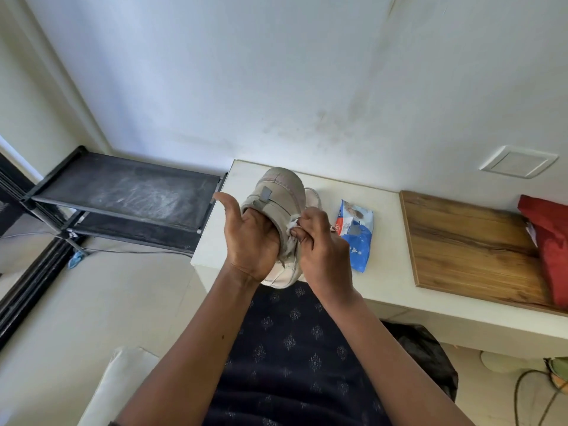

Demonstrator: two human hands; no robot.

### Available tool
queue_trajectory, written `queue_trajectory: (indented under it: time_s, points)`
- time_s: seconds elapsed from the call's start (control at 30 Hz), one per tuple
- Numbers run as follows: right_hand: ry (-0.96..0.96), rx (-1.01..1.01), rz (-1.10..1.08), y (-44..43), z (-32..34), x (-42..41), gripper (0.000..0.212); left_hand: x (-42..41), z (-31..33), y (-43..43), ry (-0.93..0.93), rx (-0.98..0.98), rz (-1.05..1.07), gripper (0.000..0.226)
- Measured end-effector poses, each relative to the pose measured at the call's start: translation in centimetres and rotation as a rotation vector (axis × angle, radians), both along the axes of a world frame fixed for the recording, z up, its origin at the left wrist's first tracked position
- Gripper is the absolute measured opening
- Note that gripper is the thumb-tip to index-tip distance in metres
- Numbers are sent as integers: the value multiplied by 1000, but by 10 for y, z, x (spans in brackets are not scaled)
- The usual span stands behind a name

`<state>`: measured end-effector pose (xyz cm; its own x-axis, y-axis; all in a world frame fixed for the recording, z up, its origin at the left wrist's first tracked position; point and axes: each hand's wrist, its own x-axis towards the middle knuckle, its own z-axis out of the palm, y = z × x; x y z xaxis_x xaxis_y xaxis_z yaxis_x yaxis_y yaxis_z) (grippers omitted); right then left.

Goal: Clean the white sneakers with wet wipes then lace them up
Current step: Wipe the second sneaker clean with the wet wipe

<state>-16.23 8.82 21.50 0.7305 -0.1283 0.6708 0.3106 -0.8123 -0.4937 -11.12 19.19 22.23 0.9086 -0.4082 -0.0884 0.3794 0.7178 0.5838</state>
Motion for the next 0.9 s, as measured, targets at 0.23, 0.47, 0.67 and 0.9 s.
queue_trajectory:
  time_s: [0.23,0.47,0.67,0.9]
  points:
    - [-174,-104,3,22,26,15,14,-7,-5,-13,11,1,-58,91]
    - [-221,-205,95,3,-10,1,19,6,0,-6,20,-15,29,93]
    - [-159,-34,-11,21,13,23,21,9,5,-14,-3,-221,-131,80]
    - [-119,-178,81,16,3,20,30,21,-11,-7,69,-147,95,82]
